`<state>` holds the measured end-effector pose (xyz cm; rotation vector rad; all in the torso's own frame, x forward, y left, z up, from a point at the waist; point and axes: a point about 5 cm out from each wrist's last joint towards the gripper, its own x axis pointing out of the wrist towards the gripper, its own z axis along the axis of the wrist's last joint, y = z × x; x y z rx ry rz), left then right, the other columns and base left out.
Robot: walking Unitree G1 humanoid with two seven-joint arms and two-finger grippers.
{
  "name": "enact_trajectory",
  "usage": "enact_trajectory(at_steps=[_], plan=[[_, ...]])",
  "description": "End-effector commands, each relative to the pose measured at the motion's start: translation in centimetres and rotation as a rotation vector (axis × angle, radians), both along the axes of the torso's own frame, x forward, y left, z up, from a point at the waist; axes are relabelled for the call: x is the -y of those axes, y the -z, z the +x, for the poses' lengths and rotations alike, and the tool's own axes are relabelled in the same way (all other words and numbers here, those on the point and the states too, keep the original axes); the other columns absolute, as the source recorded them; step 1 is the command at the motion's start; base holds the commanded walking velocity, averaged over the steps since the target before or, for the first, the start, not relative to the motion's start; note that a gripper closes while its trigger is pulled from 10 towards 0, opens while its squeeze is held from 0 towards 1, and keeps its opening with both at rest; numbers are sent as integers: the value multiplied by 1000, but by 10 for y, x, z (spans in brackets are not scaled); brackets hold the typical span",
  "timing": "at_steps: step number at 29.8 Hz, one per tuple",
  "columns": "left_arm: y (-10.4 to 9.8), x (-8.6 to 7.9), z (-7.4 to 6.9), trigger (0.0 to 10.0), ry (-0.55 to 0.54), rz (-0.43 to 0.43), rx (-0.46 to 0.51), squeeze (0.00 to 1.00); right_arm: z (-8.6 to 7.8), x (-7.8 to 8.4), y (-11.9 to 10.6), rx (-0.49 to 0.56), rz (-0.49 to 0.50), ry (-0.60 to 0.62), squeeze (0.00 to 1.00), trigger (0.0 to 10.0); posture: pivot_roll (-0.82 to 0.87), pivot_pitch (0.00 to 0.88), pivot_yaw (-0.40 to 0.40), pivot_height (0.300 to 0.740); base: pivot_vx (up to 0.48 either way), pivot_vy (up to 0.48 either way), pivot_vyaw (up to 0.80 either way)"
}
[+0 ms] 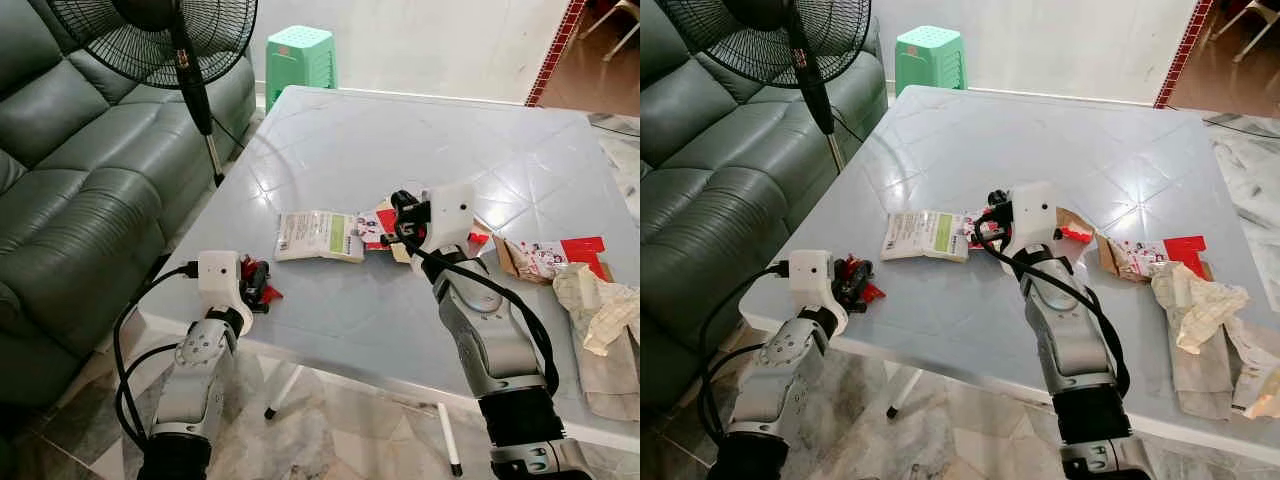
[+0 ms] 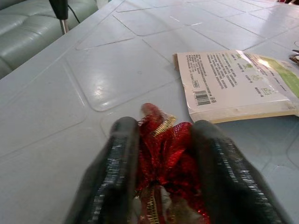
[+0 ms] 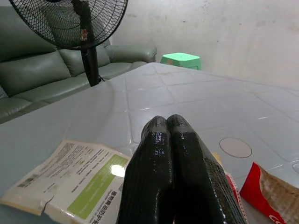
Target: Picking trash to rubbish bin
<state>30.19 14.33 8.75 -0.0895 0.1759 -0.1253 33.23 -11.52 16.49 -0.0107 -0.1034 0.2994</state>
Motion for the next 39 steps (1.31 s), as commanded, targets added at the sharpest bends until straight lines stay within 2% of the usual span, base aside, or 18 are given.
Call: enact_trajectory(at_steps=[1, 4, 6, 12, 14, 19, 23, 26, 28, 29, 32, 39], plan=[[-2, -2, -1, 0, -10, 9, 14, 0, -1, 2, 3, -16, -8, 1, 0, 10000, 39, 45, -19, 740, 0, 0, 0], [-6, -5, -3, 0, -35, 25, 40, 0, -3, -1, 8, -40, -28, -40, 0, 10000, 39, 45, -22, 740, 0, 0, 0], [-12, -7, -6, 0, -61, 50, 81, 0, -5, -7, 15, -70, -66, -110, 0, 10000, 43, 45, -24, 740, 0, 0, 0], [-20, -2, -14, 0, -22, 39, 134, 0, -8, -12, 25, -95, -143, -186, 0, 10000, 43, 45, -26, 740, 0, 0, 0], [-23, 2, -27, 0, 23, 61, 156, 0, -12, -10, 34, -108, -193, -224, 0, 10000, 46, 50, -25, 740, 0, 0, 0], [-24, 0, -44, 0, 37, 97, 169, 0, -16, -6, 45, -123, -235, -241, 0, 10000, 62, 57, -29, 740, 0, 0, 0], [-31, -6, -53, 0, 14, 144, 207, 0, -15, -8, 48, -109, -268, -253, 0, 10000, 74, 61, -32, 740, 0, 0, 0], [-36, -17, -67, 0, -26, 220, 239, 0, -16, -18, 49, -65, -305, -281, 0, 10000, 92, 70, -38, 740, 0, 0, 0], [-35, -20, -71, 0, -50, 242, 235, 0, -17, -21, 49, -55, -303, -291, 0, 10000, 96, 73, -40, 740, 0, 0, 0], [-35, -22, -73, 0, -67, 250, 234, 0, -18, -23, 50, -49, -305, -301, 1000, 10000, 101, 78, -43, 740, 0, 0, 0], [-38, -25, -76, 0, -99, 276, 248, 0, -18, -28, 49, -13, -314, -307, 1000, 10000, 103, 84, -46, 740, 0, 0, 0], [-43, -18, -78, 0, -95, 297, 278, 0, -16, -35, 42, 42, -288, -290, 1000, 10000, 101, 94, -52, 740, 0, 0, 0]])
